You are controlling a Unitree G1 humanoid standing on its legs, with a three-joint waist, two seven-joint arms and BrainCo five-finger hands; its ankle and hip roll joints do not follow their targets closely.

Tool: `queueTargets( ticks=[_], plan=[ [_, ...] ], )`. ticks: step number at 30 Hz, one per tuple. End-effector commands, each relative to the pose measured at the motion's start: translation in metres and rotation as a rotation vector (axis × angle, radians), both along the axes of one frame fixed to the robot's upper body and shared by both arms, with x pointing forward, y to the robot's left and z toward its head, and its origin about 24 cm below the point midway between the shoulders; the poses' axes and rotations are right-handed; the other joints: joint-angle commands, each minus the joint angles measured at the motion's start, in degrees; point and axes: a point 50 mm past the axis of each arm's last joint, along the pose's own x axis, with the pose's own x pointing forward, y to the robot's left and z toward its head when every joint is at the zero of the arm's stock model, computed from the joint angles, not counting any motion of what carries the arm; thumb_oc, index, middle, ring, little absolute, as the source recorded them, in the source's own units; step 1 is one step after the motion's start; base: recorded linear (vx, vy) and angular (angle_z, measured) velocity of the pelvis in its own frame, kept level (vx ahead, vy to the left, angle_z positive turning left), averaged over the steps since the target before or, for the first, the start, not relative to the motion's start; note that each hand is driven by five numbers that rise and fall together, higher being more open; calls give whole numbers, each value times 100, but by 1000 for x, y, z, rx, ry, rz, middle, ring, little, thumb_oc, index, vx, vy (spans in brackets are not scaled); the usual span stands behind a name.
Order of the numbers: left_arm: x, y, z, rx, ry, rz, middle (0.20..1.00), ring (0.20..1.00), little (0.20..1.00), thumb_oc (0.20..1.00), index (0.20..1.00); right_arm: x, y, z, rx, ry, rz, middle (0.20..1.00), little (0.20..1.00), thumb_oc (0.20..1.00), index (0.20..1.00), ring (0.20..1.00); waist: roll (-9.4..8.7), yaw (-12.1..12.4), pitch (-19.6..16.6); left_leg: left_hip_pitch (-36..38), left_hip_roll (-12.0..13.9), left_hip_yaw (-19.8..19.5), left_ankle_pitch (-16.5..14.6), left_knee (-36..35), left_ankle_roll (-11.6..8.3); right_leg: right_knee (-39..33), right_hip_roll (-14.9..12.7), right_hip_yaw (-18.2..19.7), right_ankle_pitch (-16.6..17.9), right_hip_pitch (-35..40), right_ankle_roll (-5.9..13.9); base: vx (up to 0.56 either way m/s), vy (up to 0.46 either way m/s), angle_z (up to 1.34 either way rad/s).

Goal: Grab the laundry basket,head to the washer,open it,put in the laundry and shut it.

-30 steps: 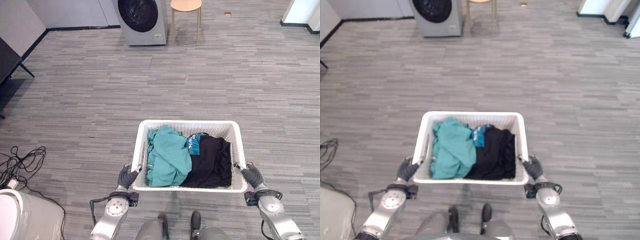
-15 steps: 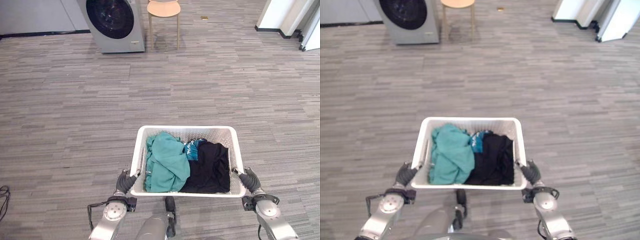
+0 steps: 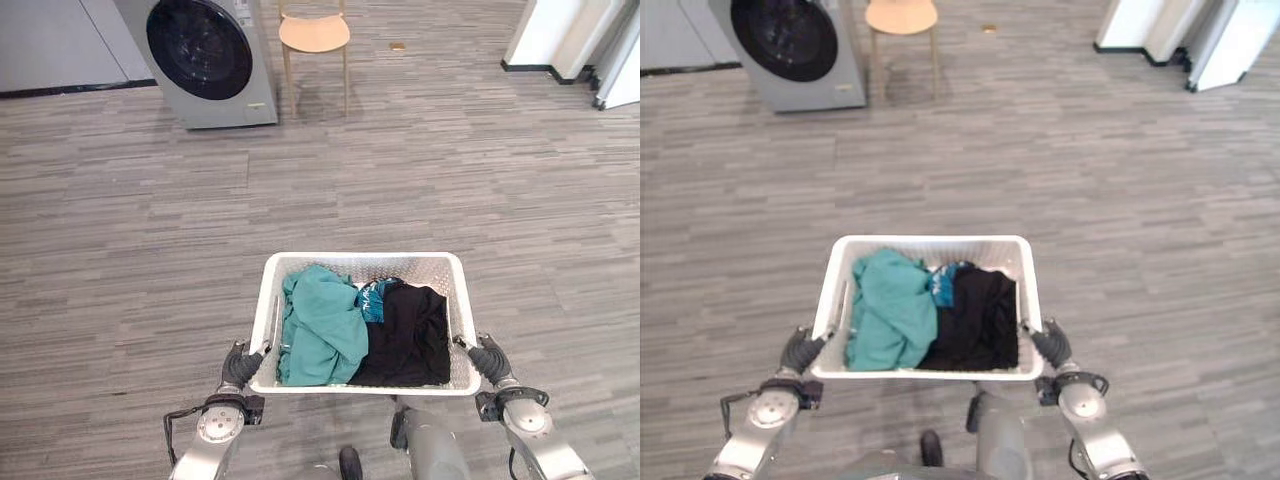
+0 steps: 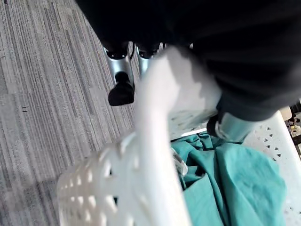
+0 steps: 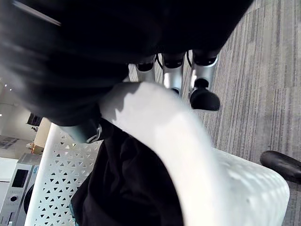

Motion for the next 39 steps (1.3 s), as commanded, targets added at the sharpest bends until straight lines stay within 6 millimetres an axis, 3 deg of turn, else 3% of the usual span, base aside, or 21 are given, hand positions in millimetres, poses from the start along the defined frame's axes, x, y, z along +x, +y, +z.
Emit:
queueTargets(
  ticks=[1, 4, 6, 8, 10, 11, 12, 14, 16, 17, 18, 21, 23, 25, 28, 29, 30, 32, 35, 39],
  plan=[
    [13, -10, 33, -82, -203, -42, 200, 200, 200, 200, 200, 32, 17, 58, 156, -307, 89, 200, 200, 200, 200, 200, 10, -99, -328, 124, 1228, -64, -328, 752, -699, 535, -202, 189, 134, 439, 408, 479, -317, 86],
    [16, -17, 31, -119, -197, -41, 200, 200, 200, 200, 200, 32, 10, 60, 115, -319, 85, 200, 200, 200, 200, 200, 150, -123, -365, -259, 1714, -133, 516, 1912, -870, 792, 4, 58, -190, 671, 111, 402, -331, 55],
    [17, -21, 32, -121, -197, -64, 200, 200, 200, 200, 200, 29, 5, 60, 110, -316, 71, 200, 200, 200, 200, 200, 129, -127, -336, -531, 1913, -130, 959, 2629, -788, 824, 147, -10, -436, 962, -131, 396, -332, 3],
    [18, -22, 33, -117, -194, -78, 200, 200, 200, 200, 200, 28, -2, 60, 89, -310, 51, 200, 200, 200, 200, 200, 83, -128, -309, -728, 1991, 35, 1107, 3030, -728, 792, 205, -60, -614, 1199, -269, 377, -241, -24],
    [18, -23, 33, -116, -193, -83, 200, 200, 200, 200, 200, 26, -5, 58, 85, -299, 35, 200, 200, 200, 200, 200, 43, -98, -301, -848, 1963, 110, 978, 3025, -648, 772, 196, -52, -699, 1330, -297, 318, -121, 17],
    [19, -24, 33, -116, -193, -93, 200, 200, 200, 200, 200, 25, -8, 59, 84, -304, 22, 200, 200, 200, 200, 200, -13, -17, -289, -1303, 1593, 99, 574, 2906, -544, 681, 178, 0, -814, 1591, -266, 332, -76, 2],
    [18, -25, 32, -117, -188, -97, 200, 200, 200, 200, 200, 24, -11, 60, 87, -306, 10, 200, 200, 200, 200, 200, -40, 27, -275, -1556, 1416, 114, 360, 2710, -512, 629, 150, -3, -871, 1702, -218, 451, -90, -1],
    [18, -26, 31, -111, -182, -107, 200, 200, 200, 200, 200, 23, -14, 59, 91, -306, -9, 200, 200, 200, 200, 200, -52, 114, -236, -1959, 1217, 207, 284, 2146, -510, 542, 164, 8, -978, 1958, -161, 327, -27, -5],
    [17, -26, 30, -105, -178, -114, 200, 200, 200, 200, 200, 23, -14, 58, 92, -306, -20, 200, 200, 200, 200, 200, -5, 215, -220, -2251, 1039, 198, 683, 1485, -609, 470, 290, 53, -1049, 2200, -135, 283, -2, -13],
    [17, -26, 30, -105, -178, -115, 200, 200, 200, 200, 200, 23, -14, 58, 92, -306, -20, 200, 200, 200, 200, 200, -15, 213, -213, -2223, 1025, 199, 704, 1445, -609, 464, 280, 51, -1050, 2214, -133, 419, 16, 0],
    [16, -25, 32, -96, -183, -116, 200, 200, 200, 200, 200, 24, -14, 57, 91, -306, -29, 200, 200, 200, 200, 200, 47, 336, -197, -2499, 904, 174, 1203, 831, -731, 369, 441, 142, -1169, 2535, -129, 435, 38, -35],
    [14, -26, 31, -94, -179, -124, 200, 200, 200, 200, 200, 24, -12, 56, 91, -305, -35, 200, 200, 200, 200, 200, 54, 446, -235, -2721, 934, 334, 1472, 506, -770, 341, 519, 280, -1327, 2863, -126, 466, 85, -58],
    [13, -24, 31, -92, -175, -121, 200, 200, 200, 200, 200, 24, -8, 56, 93, -304, -15, 200, 200, 200, 200, 200, 51, 496, -365, -2509, 957, 338, 1443, 400, -687, 393, 481, 353, -1499, 3047, -57, 474, 166, -40],
    [12, -25, 29, -89, -166, -133, 200, 200, 200, 200, 200, 26, -3, 56, 107, -309, 2, 200, 200, 200, 200, 200, -52, 538, -451, -2598, 907, 254, 1323, 804, -599, 526, 330, 464, -1527, 3157, 34, 440, 183, -38],
    [14, -22, 31, -75, -167, -137, 200, 200, 200, 200, 200, 30, 7, 57, 119, -315, 46, 200, 200, 200, 200, 200, -205, 607, -523, -2419, 871, 357, 927, 1071, -382, 1339, 21, 633, -1103, 2899, 311, 327, 169, -42],
    [14, -22, 31, -75, -167, -137, 200, 200, 200, 200, 200, 30, 7, 57, 119, -315, 45, 200, 200, 200, 200, 200, -210, 622, -525, -2423, 873, 372, 920, 1076, -379, 1357, 16, 650, -1112, 2882, 314, 282, 137, -53],
    [15, -17, 33, -59, -173, -126, 200, 200, 200, 200, 200, 31, 11, 58, 120, -319, 56, 200, 200, 200, 200, 200, -257, 609, -498, -2233, 839, 408, 704, 1124, -263, 1882, -48, 740, -799, 2574, 418, 266, 121, -27],
    [15, -13, 34, -54, -178, -108, 200, 200, 200, 200, 200, 32, 15, 58, 133, -315, 69, 200, 200, 200, 200, 200, -217, 542, -466, -1858, 827, 488, 507, 1030, -190, 2076, -76, 656, -692, 2098, 381, 334, 131, -17],
    [14, -10, 36, -54, -182, -99, 200, 200, 200, 200, 200, 33, 16, 59, 144, -317, 74, 200, 200, 200, 200, 200, -112, 396, -341, -1322, 868, 442, 310, 788, -195, 1719, 36, 370, -781, 1423, 272, 301, 43, -4],
    [11, -9, 33, -65, -175, -82, 200, 200, 200, 200, 200, 30, 14, 55, 157, -300, 55, 200, 200, 200, 200, 200, -116, 209, -180, -691, 781, 314, -54, 656, -292, 578, 38, 55, -397, 916, 330, 380, -51, 42]
  ],
)
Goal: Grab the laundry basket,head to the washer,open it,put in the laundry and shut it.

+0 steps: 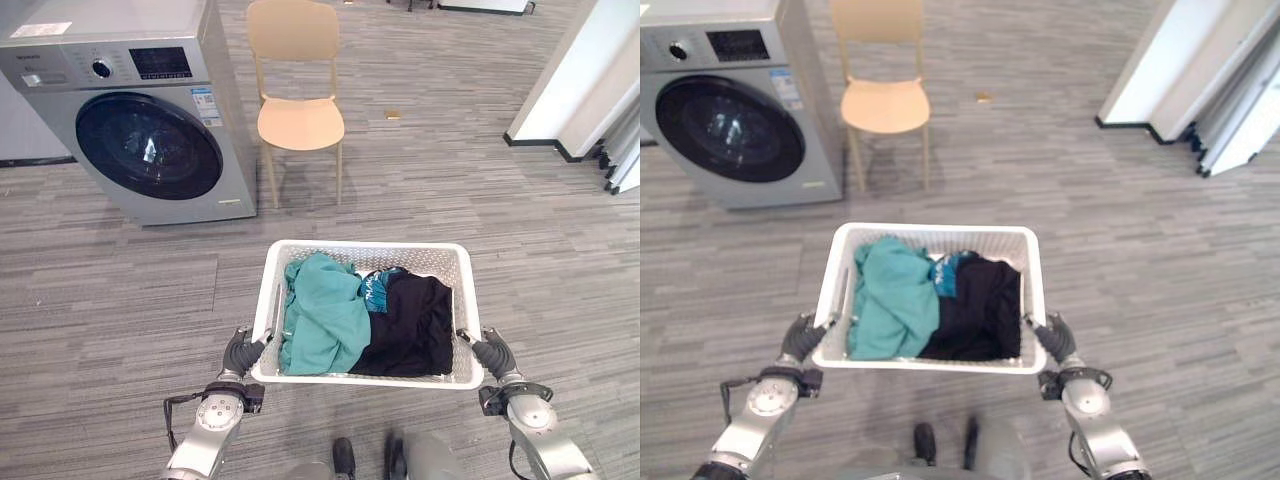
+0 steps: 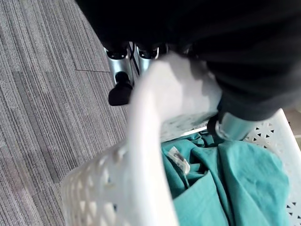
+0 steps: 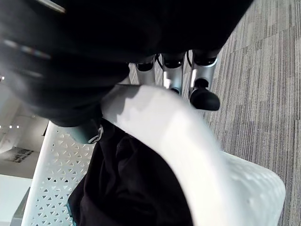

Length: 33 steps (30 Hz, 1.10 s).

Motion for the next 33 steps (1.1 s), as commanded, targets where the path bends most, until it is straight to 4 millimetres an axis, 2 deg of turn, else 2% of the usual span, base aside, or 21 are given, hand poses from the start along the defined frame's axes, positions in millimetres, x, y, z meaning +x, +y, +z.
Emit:
queueTargets(
  ticks=[1, 3, 6, 8, 10, 13, 15, 16, 19, 21, 22, 23, 25, 26, 27, 29, 30, 31, 33],
  plan=[
    [3, -9, 22, -85, -138, -37, 200, 200, 200, 200, 200, 26, 17, 42, 156, -246, 69, 200, 200, 200, 200, 200, -61, 27, 16, 169, 676, 14, -537, 635, -334, -1734, -85, -5, 1272, 716, 403, 446, -102, 22],
    [4, -8, 23, -78, -150, -31, 200, 200, 200, 200, 200, 25, 16, 41, 153, -242, 69, 200, 200, 200, 200, 200, -71, -58, 49, 376, 696, -59, -601, 622, -415, -2099, -171, -242, 1544, 531, 465, 401, -159, 41],
    [4, -9, 23, -76, -156, -34, 200, 200, 200, 200, 200, 20, 16, 38, 153, -228, 74, 200, 200, 200, 200, 200, -65, -192, -17, 759, 761, -304, -824, 614, -521, -1970, -224, 16, 1699, 460, 519, 459, -212, 55],
    [2, -11, 20, -88, -149, -31, 200, 200, 200, 200, 200, 18, 15, 35, 156, -215, 73, 200, 200, 200, 200, 200, -68, -228, -141, 867, 849, -413, -774, 743, -601, -1805, -260, 92, 1859, 506, 429, 488, -275, 96],
    [1, -13, 19, -106, -142, -26, 200, 200, 200, 200, 200, 19, 10, 35, 131, -213, 69, 200, 200, 200, 200, 200, 52, -285, -240, 849, 1105, -444, -518, 913, -769, -1609, -196, -12, 1746, 602, 314, 410, -269, 63],
    [1, -18, 16, -133, -133, -22, 200, 200, 200, 200, 200, 19, 3, 39, 105, -233, 50, 200, 200, 200, 200, 200, 191, -286, -275, 562, 1468, -464, 199, 1773, -938, -1625, -29, -207, 1496, 905, 99, 356, -257, 28],
    [1, -19, 15, -139, -127, -18, 200, 200, 200, 200, 200, 17, -2, 39, 92, -230, 33, 200, 200, 200, 200, 200, 148, -293, -295, 343, 1568, -299, 520, 2110, -906, -1737, -2, -319, 1336, 1163, -25, 333, -211, 0],
    [2, -20, 15, -144, -127, -17, 200, 200, 200, 200, 200, 17, -4, 39, 91, -230, 23, 200, 200, 200, 200, 200, 137, -256, -269, 159, 1573, -222, 400, 2201, -849, -1787, 10, -353, 1226, 1318, -59, 320, -156, -5],
    [0, -20, 13, -145, -119, -18, 200, 200, 200, 200, 200, 18, -8, 40, 85, -230, 6, 200, 200, 200, 200, 200, 44, -97, -203, -472, 1237, -241, -41, 1939, -677, -1902, 2, -283, 1043, 1643, -47, 293, -87, -20],
    [-2, -21, 12, -144, -112, -23, 200, 200, 200, 200, 200, 17, -10, 40, 87, -233, -2, 200, 200, 200, 200, 200, 29, -35, -165, -673, 1157, -229, -54, 1692, -679, -1930, -10, -272, 988, 1758, -31, 179, -31, -31],
    [-2, -22, 12, -143, -112, -28, 200, 200, 200, 200, 200, 17, -11, 41, 86, -235, -7, 200, 200, 200, 200, 200, 30, 25, -131, -864, 1088, -223, 100, 1423, -712, -1961, 16, -245, 945, 1883, -29, 428, -7, -33],
    [-1, -22, 13, -140, -115, -31, 200, 200, 200, 200, 200, 17, -10, 40, 87, -234, -15, 200, 200, 200, 200, 200, 153, 190, -69, -1350, 919, -298, 838, 624, -828, -2016, 251, -122, 764, 2248, -61, 429, -9, -36],
    [-2, -22, 13, -136, -114, -36, 200, 200, 200, 200, 200, 16, -11, 38, 85, -230, -18, 200, 200, 200, 200, 200, 172, 217, -48, -1464, 895, -241, 951, 465, -843, -2002, 287, -108, 691, 2340, -71, 321, 9, -23],
    [-2, -23, 13, -134, -112, -40, 200, 200, 200, 200, 200, 15, -11, 38, 84, -228, -24, 200, 200, 200, 200, 200, 184, 214, -45, -1535, 896, -61, 995, 359, -840, -1994, 310, -124, 616, 2438, -77, 523, 74, -21],
    [-3, -23, 12, -128, -109, -44, 200, 200, 200, 200, 200, 14, -11, 36, 85, -225, -37, 200, 200, 200, 200, 200, 186, 234, -76, -1607, 898, 263, 1021, 299, -853, -1954, 326, -65, 389, 2704, -73, 441, 73, -16],
    [-4, -23, 13, -127, -110, -46, 200, 200, 200, 200, 200, 14, -11, 36, 84, -222, -36, 200, 200, 200, 200, 200, 177, 278, -106, -1628, 876, 349, 1050, 367, -837, -1916, 309, -12, 301, 2824, -67, 346, 95, -2],
    [-7, -21, 12, -123, -105, -46, 200, 200, 200, 200, 200, 14, -9, 36, 87, -221, -27, 200, 200, 200, 200, 200, 222, 319, -126, -1614, 900, 378, 1141, 404, -751, -1848, 343, 31, 278, 2864, -85, 494, 217, 5],
    [-8, -20, 11, -115, -96, -45, 200, 200, 200, 200, 200, 14, -5, 34, 103, -217, -16, 200, 200, 200, 200, 200, 194, 347, -220, -1598, 867, 283, 1035, 561, -646, -1708, 272, 116, 123, 2998, -60, 362, 180, -4],
    [-8, -19, 10, -111, -90, -49, 200, 200, 200, 200, 200, 14, -2, 33, 114, -211, -5, 200, 200, 200, 200, 200, 138, 372, -238, -1628, 840, 228, 909, 774, -592, -1618, 196, 174, 94, 3031, -25, 319, 147, -24]
  ],
)
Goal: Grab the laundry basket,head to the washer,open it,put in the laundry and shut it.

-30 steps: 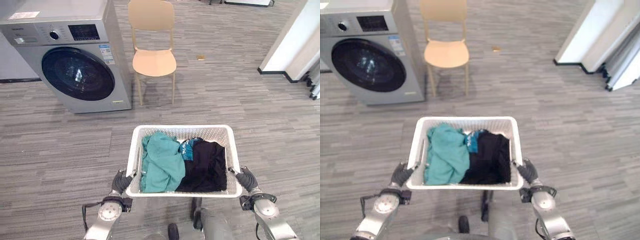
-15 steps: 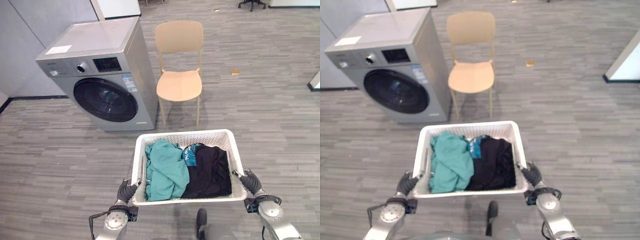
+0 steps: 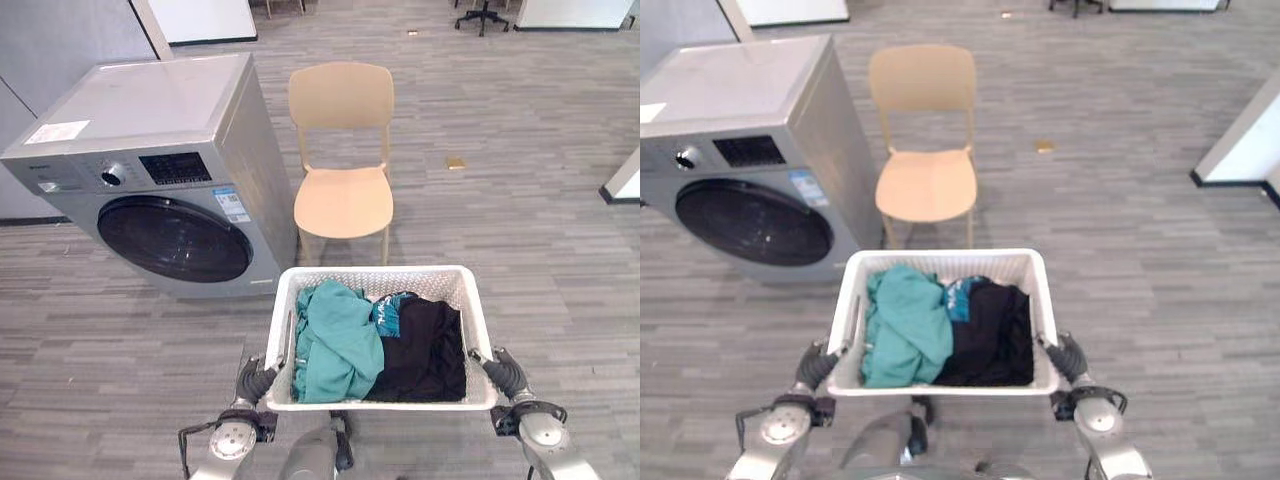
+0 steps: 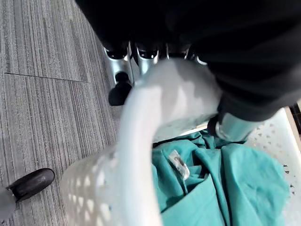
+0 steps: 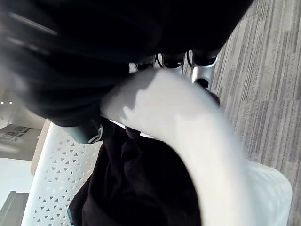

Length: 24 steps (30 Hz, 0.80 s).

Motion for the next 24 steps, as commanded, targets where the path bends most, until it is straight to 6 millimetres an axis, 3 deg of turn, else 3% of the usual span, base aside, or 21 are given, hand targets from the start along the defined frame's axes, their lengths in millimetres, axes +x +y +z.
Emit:
queueTargets(
  ticks=[1, 5, 8, 10, 13, 17, 19, 20, 24],
  plan=[
    [22, 0, 36, -36, -208, -57, 200, 200, 200, 200, 200, 34, 13, 50, 137, -296, 40, 200, 200, 200, 200, 200, -119, 247, -269, 161, 74, -228, -78, 248, -203, 750, -314, 11, -119, -420, 450, 357, 168, -30],
    [25, 7, 38, -4, -202, -70, 200, 200, 200, 200, 200, 38, 21, 51, 166, -305, 61, 200, 200, 200, 200, 200, -317, 282, -308, 370, -35, -202, -515, 452, 49, 1714, -568, 268, 306, -824, 710, 300, 141, -7],
    [25, 10, 41, 4, -211, -59, 200, 200, 200, 200, 200, 39, 23, 51, 164, -301, 77, 200, 200, 200, 200, 200, -299, 200, -294, 742, -87, -220, -704, 284, 146, 2038, -536, 391, 599, -1404, 688, 261, 71, -1],
    [26, 13, 44, 1, -226, -48, 200, 200, 200, 200, 200, 42, 25, 54, 170, -310, 87, 200, 200, 200, 200, 200, -173, 68, -155, 1230, 10, -210, -871, -2, 125, 1755, -495, 100, 563, -2040, 605, 328, 6, -9],
    [25, 15, 44, -1, -229, -31, 200, 200, 200, 200, 200, 41, 26, 52, 177, -302, 83, 200, 200, 200, 200, 200, -166, -85, 45, 1685, 33, -270, -1101, -80, 49, 1084, -542, -186, 845, -2503, 641, 347, -87, -20],
    [28, 16, 46, 11, -251, -24, 200, 200, 200, 200, 200, 37, 22, 49, 150, -287, 83, 200, 200, 200, 200, 200, -253, -244, 93, 2013, 33, -583, -1285, -89, -98, 513, -551, 91, 1279, -2805, 820, 349, -192, 27],
    [26, 16, 43, 8, -244, -18, 200, 200, 200, 200, 200, 33, 20, 46, 148, -271, 82, 200, 200, 200, 200, 200, -316, -301, -21, 2196, 113, -653, -1414, -25, -201, 490, -532, 298, 1391, -2677, 767, 384, -260, 63],
    [25, 15, 42, 2, -238, -19, 200, 200, 200, 200, 200, 32, 19, 45, 146, -265, 78, 200, 200, 200, 200, 200, -309, -309, -66, 2175, 204, -668, -1384, 101, -249, 471, -534, 258, 1421, -2602, 728, 390, -319, 58],
    [25, 8, 34, -43, -206, 2, 200, 200, 200, 200, 200, 33, 9, 47, 104, -272, 60, 200, 200, 200, 200, 200, -252, -288, -61, 1655, 680, -744, -793, 1227, -470, 447, -426, -3, 1237, -2261, 457, 250, -298, 60]
  ],
)
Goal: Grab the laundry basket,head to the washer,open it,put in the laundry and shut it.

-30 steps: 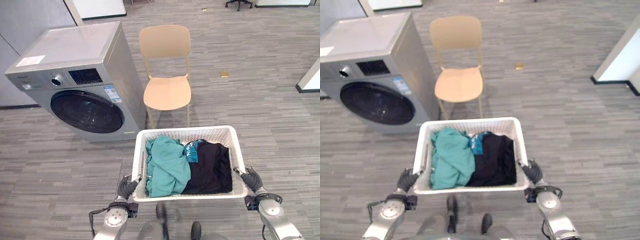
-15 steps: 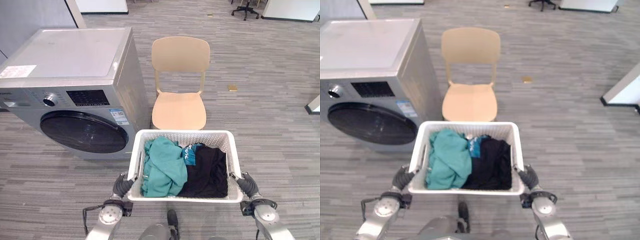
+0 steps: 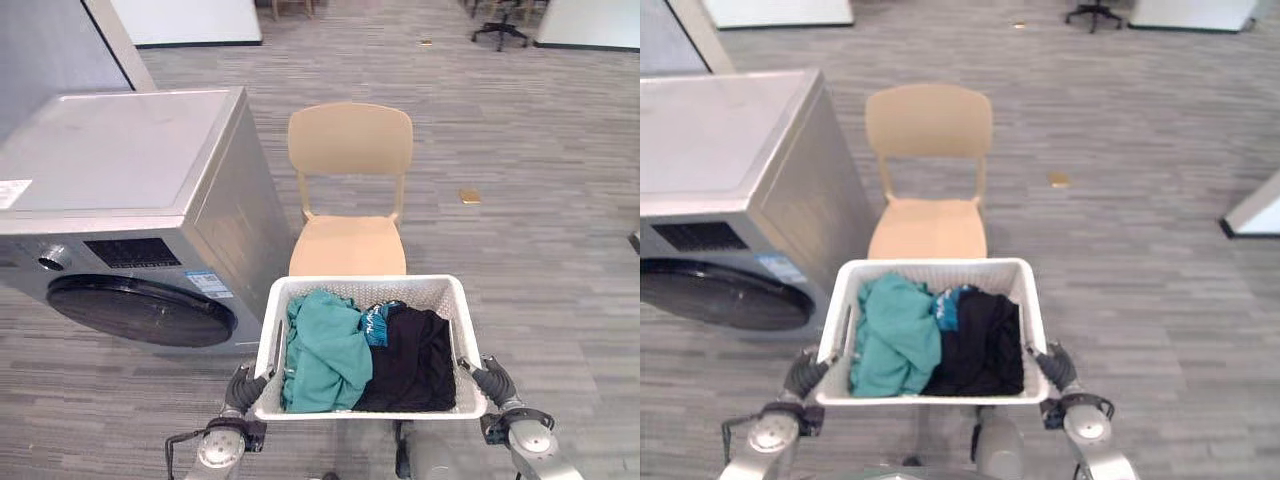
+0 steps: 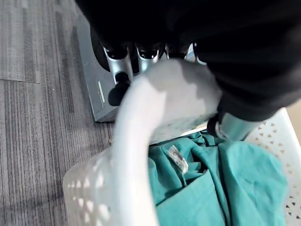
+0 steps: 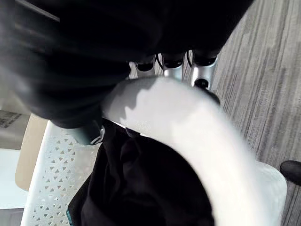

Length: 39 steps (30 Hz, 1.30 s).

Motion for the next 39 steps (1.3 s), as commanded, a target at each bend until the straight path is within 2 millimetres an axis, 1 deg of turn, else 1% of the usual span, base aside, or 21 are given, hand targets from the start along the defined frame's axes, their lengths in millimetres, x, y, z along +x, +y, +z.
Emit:
queueTargets(
  ticks=[1, 2, 3, 4, 6, 10, 11, 12, 17, 21, 22, 24, 25, 26, 30, 31, 32, 33, 34, 36, 39],
  plan=[
    [31, -3, 36, -71, -225, -3, 200, 200, 200, 200, 200, 36, -1, 58, 68, -319, 29, 200, 200, 200, 200, 200, -32, -13, -56, -529, 730, 53, 594, 947, -180, 6, 25, -145, -960, 591, 365, 213, -197, 22],
    [32, -3, 34, -67, -217, 0, 200, 200, 200, 200, 200, 36, -3, 57, 55, -314, 29, 200, 200, 200, 200, 200, 10, 3, -45, -564, 778, 45, 620, 976, -149, 13, 64, -192, -1086, 701, 326, 198, -128, 8],
    [31, -3, 33, -63, -213, 2, 200, 200, 200, 200, 200, 36, -4, 58, 46, -313, 29, 200, 200, 200, 200, 200, 11, 7, -46, -647, 726, 26, 640, 912, -113, 17, 61, -204, -1144, 743, 293, 254, -102, 3],
    [33, -3, 31, -60, -204, 11, 200, 200, 200, 200, 200, 36, -8, 59, 32, -318, 20, 200, 200, 200, 200, 200, 21, 20, -5, -876, 640, -23, 515, 746, -76, 11, 45, -218, -1274, 835, 299, 191, -76, 10],
    [36, -1, 30, -49, -205, 22, 200, 200, 200, 200, 200, 37, -11, 60, 21, -318, 8, 200, 200, 200, 200, 200, -4, 67, 92, -1255, 655, 40, 595, 522, -104, 3, -8, -268, -1352, 908, 286, 123, -31, 14],
    [44, 4, 33, -20, -227, 55, 200, 200, 200, 200, 200, 42, -9, 58, -3, -316, 11, 200, 200, 200, 200, 200, 126, 209, 251, -1632, 702, -106, 1323, -284, -350, 29, 129, -278, -1503, 1069, 263, 104, 43, -12],
    [44, 6, 33, -16, -226, 66, 200, 200, 200, 200, 200, 43, -8, 57, -10, -313, 16, 200, 200, 200, 200, 200, 143, 229, 261, -1652, 718, -127, 1380, -348, -365, 48, 139, -260, -1531, 1100, 258, 176, 151, -32],
    [43, 10, 31, -4, -222, 87, 200, 200, 200, 200, 200, 46, -4, 55, -21, -303, 37, 200, 200, 200, 200, 200, 183, 263, 247, -1546, 721, -199, 1337, -444, -372, 85, 140, -197, -1582, 1172, 279, 169, 186, -18],
    [44, 14, 28, 38, -209, 97, 200, 200, 200, 200, 200, 51, 2, 54, -24, -305, 46, 200, 200, 200, 200, 200, 242, 289, 170, -1320, 726, -136, 1219, -497, -359, 43, 58, -151, -1590, 1323, 340, 122, 178, -20],
    [68, 13, 43, 91, -286, 94, 200, 200, 200, 200, 200, 68, 18, 58, 18, -348, 30, 200, 200, 200, 200, 200, 143, 303, 404, -1563, 611, -105, 919, -99, -229, 134, -172, 34, -1461, 1066, 447, -15, 224, -1],
    [75, 11, 49, 88, -316, 96, 200, 200, 200, 200, 200, 73, 22, 60, 23, -361, 28, 200, 200, 200, 200, 200, 116, 309, 479, -1684, 588, -104, 873, -25, -199, 171, -204, 79, -1430, 947, 464, -226, 198, -9],
    [97, 5, 69, 89, -413, 93, 200, 200, 200, 200, 200, 92, 38, 72, 40, -416, 44, 200, 200, 200, 200, 200, -6, 360, 751, -2175, 524, -110, 777, 190, -127, 329, -263, 238, -1301, 377, 508, -240, 141, -13],
    [97, 5, 69, 89, -414, 93, 200, 200, 200, 200, 200, 93, 39, 72, 40, -416, 44, 200, 200, 200, 200, 200, -7, 362, 747, -2189, 526, -109, 773, 199, -126, 335, -263, 240, -1303, 364, 508, -194, 76, -12],
    [111, -2, 80, 83, -459, 98, 200, 200, 200, 200, 200, 104, 51, 80, 49, -448, 57, 200, 200, 200, 200, 200, -77, 415, 859, -2505, 463, -114, 768, 288, -88, 399, -287, 261, -1191, 27, 531, -159, 61, 2],
    [137, -15, 99, 74, -538, 121, 200, 200, 200, 200, 200, 127, 77, 97, 51, -505, 79, 200, 200, 200, 200, 200, -186, 511, 1064, -2957, 355, -135, 814, 353, -40, 411, -347, 279, -1019, -403, 556, -98, 62, 5],
    [137, -15, 99, 74, -539, 121, 200, 200, 200, 200, 200, 128, 77, 97, 51, -505, 79, 200, 200, 200, 200, 200, -186, 511, 1064, -2963, 355, -135, 814, 356, -40, 413, -347, 279, -1020, -409, 556, -40, 45, 10],
    [145, -19, 103, 71, -553, 131, 200, 200, 200, 200, 200, 135, 83, 102, 45, -521, 82, 200, 200, 200, 200, 200, -196, 529, 1131, -3062, 341, -152, 842, 372, -39, 416, -373, 262, -987, -495, 564, -53, 37, 10],
    [161, -21, 116, 84, -582, 148, 200, 200, 200, 200, 200, 147, 92, 112, 7, -546, 98, 200, 200, 200, 200, 200, -219, 575, 1242, -3215, 316, -179, 897, 353, -44, 388, -405, 240, -935, -635, 579, 23, 46, 2],
    [168, -24, 120, 86, -590, 156, 200, 200, 200, 200, 200, 152, 97, 115, -4, -547, 105, 200, 200, 200, 200, 200, -218, 592, 1272, -3202, 318, -232, 757, 364, -87, 400, -393, 253, -1037, -627, 610, 38, 36, 4],
    [181, -26, 133, 99, -620, 166, 200, 200, 200, 200, 200, 162, 103, 125, -36, -568, 112, 200, 200, 200, 200, 200, -228, 619, 1357, -3282, 303, -253, 801, 337, -95, 385, -406, 230, -1006, -700, 621, 31, 25, 6],
    [193, -30, 148, 122, -653, 160, 200, 200, 200, 200, 200, 171, 109, 133, -81, -589, 118, 200, 200, 200, 200, 200, -228, 605, 1458, -3379, 284, -299, 844, 321, -101, 404, -419, 214, -989, -800, 630, 3, 22, 5]
  ],
)
